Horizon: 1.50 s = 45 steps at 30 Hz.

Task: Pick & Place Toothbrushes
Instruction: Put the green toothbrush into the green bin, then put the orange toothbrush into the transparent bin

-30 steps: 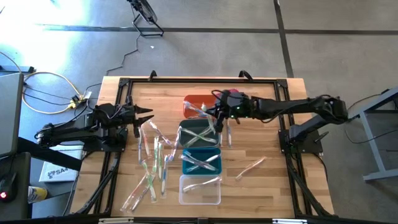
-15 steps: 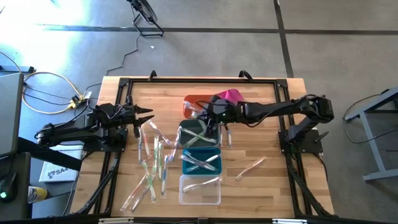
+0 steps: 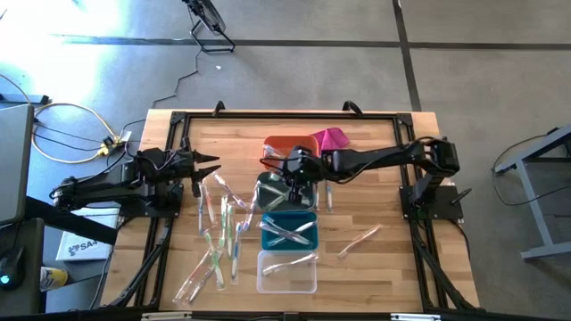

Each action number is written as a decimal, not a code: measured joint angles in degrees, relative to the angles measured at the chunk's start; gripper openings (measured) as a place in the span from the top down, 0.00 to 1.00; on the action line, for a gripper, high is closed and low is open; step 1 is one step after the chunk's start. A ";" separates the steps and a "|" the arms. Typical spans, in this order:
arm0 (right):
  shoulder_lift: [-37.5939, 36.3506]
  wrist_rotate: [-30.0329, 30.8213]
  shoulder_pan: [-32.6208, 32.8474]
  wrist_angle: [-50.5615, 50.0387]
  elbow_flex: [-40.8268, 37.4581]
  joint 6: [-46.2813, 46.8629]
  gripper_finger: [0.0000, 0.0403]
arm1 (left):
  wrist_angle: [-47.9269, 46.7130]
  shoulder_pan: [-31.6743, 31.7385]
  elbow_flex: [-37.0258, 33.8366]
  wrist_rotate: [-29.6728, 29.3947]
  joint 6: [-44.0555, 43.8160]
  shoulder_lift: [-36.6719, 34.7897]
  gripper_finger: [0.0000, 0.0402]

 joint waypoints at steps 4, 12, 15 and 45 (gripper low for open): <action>0.85 -1.97 0.02 -0.05 0.07 0.13 0.99 | 0.01 0.00 0.00 0.04 0.00 0.00 0.72; 2.01 -2.24 0.00 0.88 0.11 1.37 0.99 | 0.01 0.00 0.00 0.04 0.00 0.00 0.72; 2.51 -2.25 -0.02 0.52 0.07 1.50 0.99 | 0.01 0.00 0.00 0.03 0.00 0.00 0.72; 0.16 -1.87 -0.77 0.85 0.05 1.09 0.67 | -0.01 0.00 0.00 0.04 -0.02 0.02 0.72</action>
